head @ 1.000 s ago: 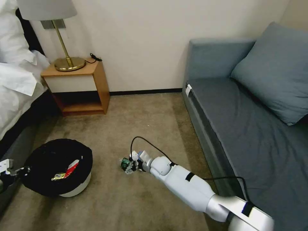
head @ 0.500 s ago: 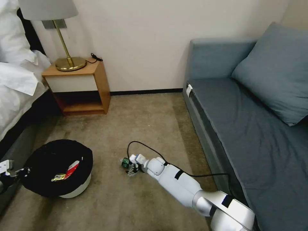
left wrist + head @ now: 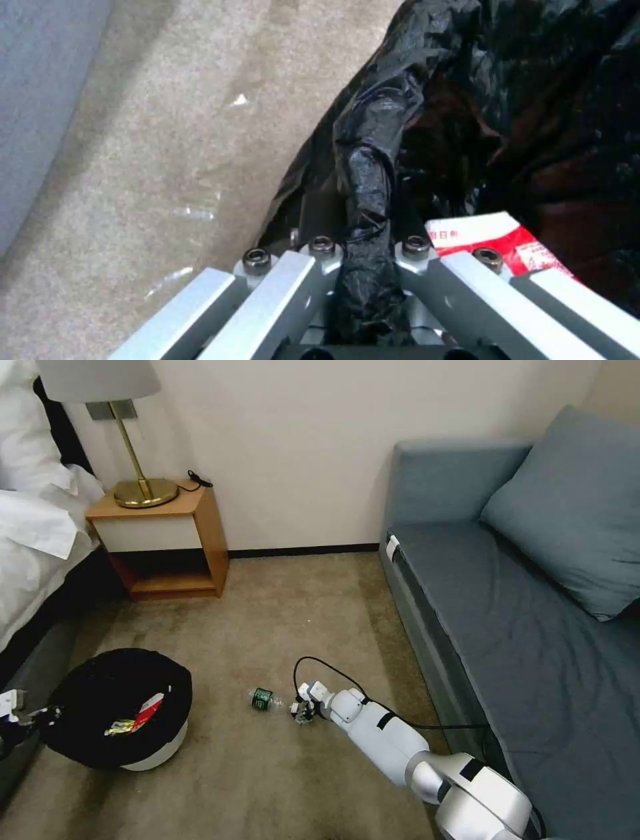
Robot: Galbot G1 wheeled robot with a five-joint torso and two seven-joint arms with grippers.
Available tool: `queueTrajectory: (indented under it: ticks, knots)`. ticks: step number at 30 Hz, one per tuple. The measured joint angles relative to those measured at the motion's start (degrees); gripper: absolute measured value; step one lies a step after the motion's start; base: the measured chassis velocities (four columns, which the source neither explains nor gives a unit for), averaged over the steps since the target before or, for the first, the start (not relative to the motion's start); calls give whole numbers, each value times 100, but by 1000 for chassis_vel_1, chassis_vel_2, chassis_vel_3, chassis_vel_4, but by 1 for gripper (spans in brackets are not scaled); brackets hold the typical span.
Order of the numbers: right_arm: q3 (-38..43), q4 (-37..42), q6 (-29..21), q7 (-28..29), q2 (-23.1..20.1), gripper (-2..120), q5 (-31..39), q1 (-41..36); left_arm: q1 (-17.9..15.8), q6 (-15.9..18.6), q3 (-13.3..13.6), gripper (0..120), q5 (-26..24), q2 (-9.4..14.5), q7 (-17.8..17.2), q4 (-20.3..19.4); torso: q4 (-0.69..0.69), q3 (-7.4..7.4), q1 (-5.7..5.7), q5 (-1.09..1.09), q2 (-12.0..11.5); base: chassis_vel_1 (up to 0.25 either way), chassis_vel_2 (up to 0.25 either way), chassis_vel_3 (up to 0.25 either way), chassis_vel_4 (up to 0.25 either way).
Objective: Pick up the trash bin, then pick up the garbage on the floor and place it into the trash bin.
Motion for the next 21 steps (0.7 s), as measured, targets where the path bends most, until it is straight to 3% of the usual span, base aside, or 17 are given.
queueTrajectory:
  ticks: [4, 6, 16, 18, 21]
  knots:
    - [14, 20, 66, -95, -5, 45, -29, -13, -14, 4, 26, 3, -3, 15, -6, 0, -1, 0, 0, 0, 0, 0, 0, 0, 0]
    - [2, 31, 73, -104, -5, 43, -30, -16, -16, 4, 28, 3, -3, 15, -6, 1, -1, 0, 0, 0, 0, 0, 0, 0, 0]
    - [-318, 439, 38, -175, -10, 6, 9, -90, -72, 5, 85, 3, -1, 0, -9, 43, -2, 0, 0, -1, 0, 0, 0, 0, 0]
    - [-365, 519, 11, -179, -10, 5, 8, -91, -73, 5, 84, 3, -2, 1, -10, 58, -2, 0, 0, -1, 0, 0, 0, 0, 0]
    - [-506, 760, -37, -233, -11, 19, -10, -98, -82, 5, 74, 3, -3, 16, -8, 138, -1, 0, 0, -1, 0, 0, 0, 0, 0]
